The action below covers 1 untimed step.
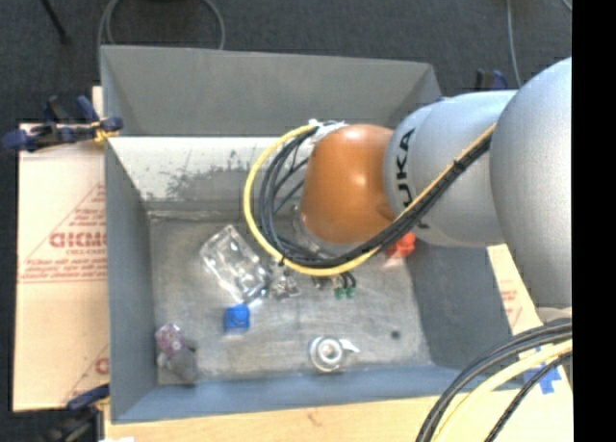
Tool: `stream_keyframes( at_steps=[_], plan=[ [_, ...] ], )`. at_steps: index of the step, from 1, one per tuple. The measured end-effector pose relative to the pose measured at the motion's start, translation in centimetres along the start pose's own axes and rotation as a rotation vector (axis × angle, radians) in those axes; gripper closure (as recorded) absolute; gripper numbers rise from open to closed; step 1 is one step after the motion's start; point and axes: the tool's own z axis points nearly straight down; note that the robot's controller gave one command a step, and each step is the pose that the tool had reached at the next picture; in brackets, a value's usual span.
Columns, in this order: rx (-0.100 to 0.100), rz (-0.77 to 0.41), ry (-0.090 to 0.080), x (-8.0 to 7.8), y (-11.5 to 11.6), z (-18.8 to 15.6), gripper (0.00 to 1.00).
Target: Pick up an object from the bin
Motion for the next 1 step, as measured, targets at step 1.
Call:
stream_keyframes(
  at_steps=[1],
  plan=[
    [0.002, 0.007, 0.037, 1.56, -0.71, -8.24, 1.0]
  ],
)
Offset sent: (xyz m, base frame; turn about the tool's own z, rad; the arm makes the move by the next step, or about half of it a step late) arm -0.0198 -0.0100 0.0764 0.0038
